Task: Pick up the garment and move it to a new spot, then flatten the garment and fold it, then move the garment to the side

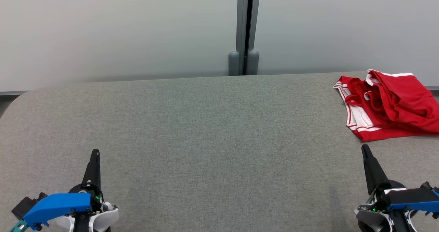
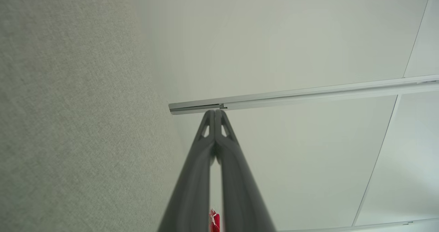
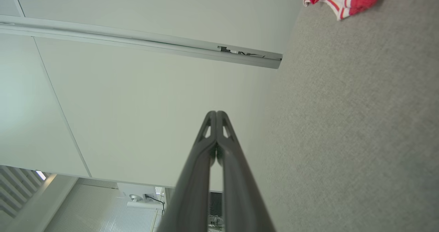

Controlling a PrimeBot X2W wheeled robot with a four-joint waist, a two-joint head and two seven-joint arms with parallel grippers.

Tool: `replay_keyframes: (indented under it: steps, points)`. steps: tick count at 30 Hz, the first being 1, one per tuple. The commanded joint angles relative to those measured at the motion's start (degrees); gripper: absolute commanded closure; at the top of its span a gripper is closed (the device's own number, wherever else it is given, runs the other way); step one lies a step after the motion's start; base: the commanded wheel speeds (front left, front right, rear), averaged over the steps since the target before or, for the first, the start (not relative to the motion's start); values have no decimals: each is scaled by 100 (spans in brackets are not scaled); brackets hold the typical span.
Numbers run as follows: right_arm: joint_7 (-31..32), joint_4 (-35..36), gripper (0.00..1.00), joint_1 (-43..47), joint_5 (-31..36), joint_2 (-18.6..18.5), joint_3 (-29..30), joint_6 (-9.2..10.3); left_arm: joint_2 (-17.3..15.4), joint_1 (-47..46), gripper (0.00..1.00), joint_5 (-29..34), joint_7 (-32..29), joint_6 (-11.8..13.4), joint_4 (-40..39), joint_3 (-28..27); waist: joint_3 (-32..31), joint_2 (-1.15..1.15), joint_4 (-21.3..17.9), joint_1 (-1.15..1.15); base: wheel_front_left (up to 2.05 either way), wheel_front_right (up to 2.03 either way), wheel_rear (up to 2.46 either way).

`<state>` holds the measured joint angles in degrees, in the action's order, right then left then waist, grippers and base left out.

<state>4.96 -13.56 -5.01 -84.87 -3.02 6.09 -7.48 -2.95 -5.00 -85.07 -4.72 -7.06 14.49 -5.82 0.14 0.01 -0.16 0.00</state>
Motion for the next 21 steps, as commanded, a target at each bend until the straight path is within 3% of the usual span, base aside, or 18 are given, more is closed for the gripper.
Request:
replay_keyframes:
  steps: [1, 21]
  points:
    - [42, 5, 100, -82, -116, 8, 24, -2, 6, -103, 100, -104, -34, -34, -37, -30, 0, -1, 1, 0, 0, 0, 0]
    - [176, -56, 100, -164, -759, 19, 58, -2, 12, -155, 100, -740, -205, -55, -54, -85, 4, -1, 16, 0, 0, 0, 0]
